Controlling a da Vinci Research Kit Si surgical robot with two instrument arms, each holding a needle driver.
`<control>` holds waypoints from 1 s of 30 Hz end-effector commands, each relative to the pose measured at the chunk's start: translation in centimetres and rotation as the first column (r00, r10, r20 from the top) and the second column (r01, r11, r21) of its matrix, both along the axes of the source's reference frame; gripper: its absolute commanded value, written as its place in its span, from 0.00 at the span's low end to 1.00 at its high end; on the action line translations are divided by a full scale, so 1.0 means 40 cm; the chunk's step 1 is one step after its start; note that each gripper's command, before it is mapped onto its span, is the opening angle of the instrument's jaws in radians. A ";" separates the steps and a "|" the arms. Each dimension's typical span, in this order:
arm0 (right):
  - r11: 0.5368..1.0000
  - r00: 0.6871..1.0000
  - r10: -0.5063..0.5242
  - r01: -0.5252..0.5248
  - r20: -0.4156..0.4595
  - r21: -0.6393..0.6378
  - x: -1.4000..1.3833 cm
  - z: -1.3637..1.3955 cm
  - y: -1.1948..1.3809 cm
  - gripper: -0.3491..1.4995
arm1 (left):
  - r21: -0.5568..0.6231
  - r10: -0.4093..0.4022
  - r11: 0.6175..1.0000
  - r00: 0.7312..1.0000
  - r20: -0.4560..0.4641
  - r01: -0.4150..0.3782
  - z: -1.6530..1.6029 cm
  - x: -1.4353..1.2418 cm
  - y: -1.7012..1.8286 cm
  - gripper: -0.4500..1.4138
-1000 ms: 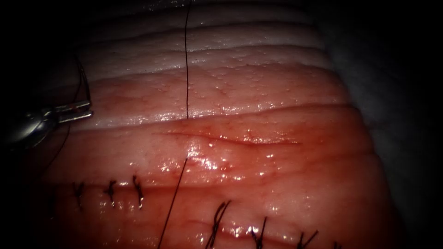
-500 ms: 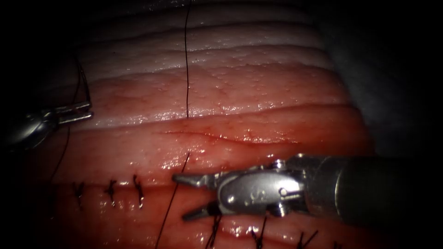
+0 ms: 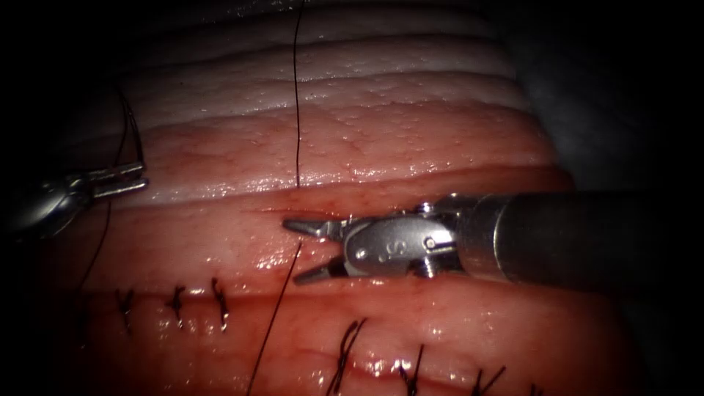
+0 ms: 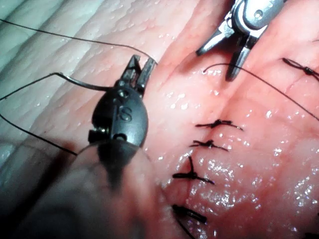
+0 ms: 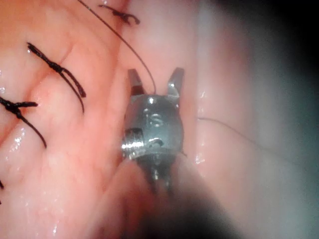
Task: Wound Closure
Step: Grasp thread with right hand proximal to wound and pull distally until a short tail is left
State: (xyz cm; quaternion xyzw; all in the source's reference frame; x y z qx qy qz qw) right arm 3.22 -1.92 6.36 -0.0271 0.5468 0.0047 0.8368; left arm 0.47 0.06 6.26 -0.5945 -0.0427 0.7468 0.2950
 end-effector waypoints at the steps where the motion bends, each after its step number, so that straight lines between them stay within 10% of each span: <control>1: 1.000 1.000 -0.004 0.004 0.009 0.001 0.0017 0.0001 0.0000 0.00 | -0.001 0.001 1.000 1.000 0.002 -0.001 0.0015 -0.0013 0.0002 0.00; 21: 0.982 0.980 -0.160 0.147 0.113 0.122 0.0017 -0.0421 -0.0354 0.00 | -0.018 -0.062 0.998 0.989 -0.133 0.060 0.0131 0.0016 0.0107 0.00; 30: 0.954 0.957 -0.282 0.272 0.064 0.129 0.0057 -0.0505 -0.0459 0.00 | -0.020 -0.062 0.998 0.988 -0.138 0.060 0.0131 0.0016 0.0098 0.00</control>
